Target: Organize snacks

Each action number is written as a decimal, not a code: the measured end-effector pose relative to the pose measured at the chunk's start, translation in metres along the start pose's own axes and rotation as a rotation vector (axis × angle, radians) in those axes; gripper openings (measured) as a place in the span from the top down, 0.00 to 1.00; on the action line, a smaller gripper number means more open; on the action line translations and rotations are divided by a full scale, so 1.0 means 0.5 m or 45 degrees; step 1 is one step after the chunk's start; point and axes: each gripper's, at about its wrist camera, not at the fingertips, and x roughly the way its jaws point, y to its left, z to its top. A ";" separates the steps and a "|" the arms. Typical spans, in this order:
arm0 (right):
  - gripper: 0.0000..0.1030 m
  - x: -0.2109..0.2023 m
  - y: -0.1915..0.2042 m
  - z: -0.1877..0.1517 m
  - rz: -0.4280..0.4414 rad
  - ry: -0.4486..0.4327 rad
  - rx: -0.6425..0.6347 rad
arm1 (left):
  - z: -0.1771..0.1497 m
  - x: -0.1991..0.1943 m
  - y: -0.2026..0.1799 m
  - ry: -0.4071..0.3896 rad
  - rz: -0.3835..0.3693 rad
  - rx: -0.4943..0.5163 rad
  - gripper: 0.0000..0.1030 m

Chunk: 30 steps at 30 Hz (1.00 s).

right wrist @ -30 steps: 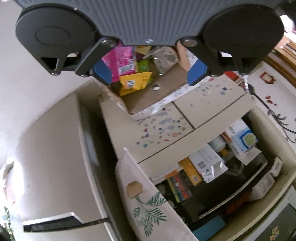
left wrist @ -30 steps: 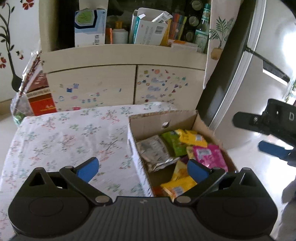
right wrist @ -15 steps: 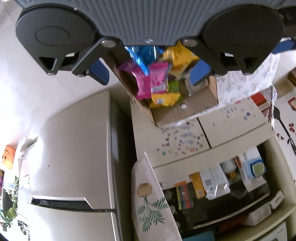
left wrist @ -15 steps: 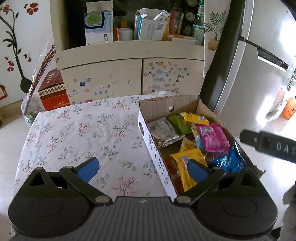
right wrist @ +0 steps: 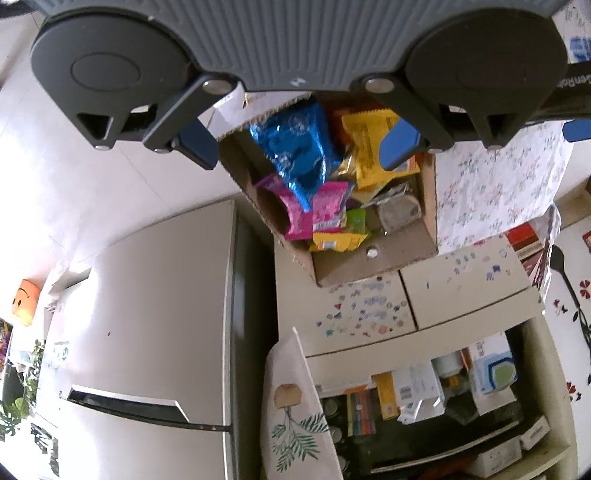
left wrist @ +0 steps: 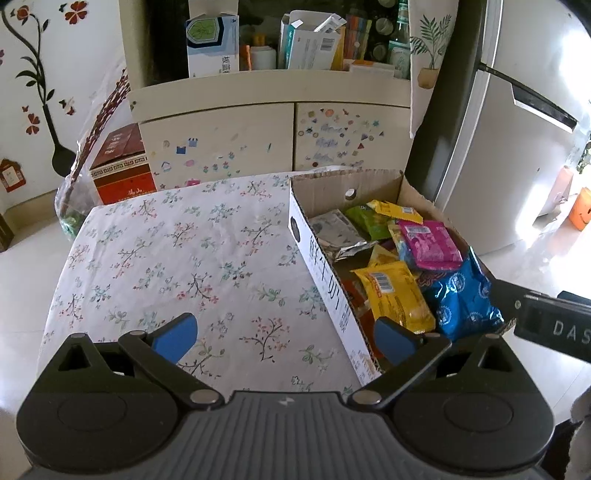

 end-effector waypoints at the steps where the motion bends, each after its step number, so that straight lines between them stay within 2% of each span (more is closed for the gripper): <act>1: 0.09 -0.002 0.002 -0.003 0.001 0.005 -0.007 | -0.002 -0.001 -0.001 -0.001 0.005 0.005 0.00; 7: 0.09 -0.010 0.015 -0.022 -0.003 0.035 -0.045 | -0.008 -0.004 -0.006 -0.001 0.024 0.017 0.00; 30: 0.09 -0.013 0.039 -0.036 -0.037 0.026 -0.122 | -0.011 0.003 -0.020 -0.010 0.095 0.061 0.00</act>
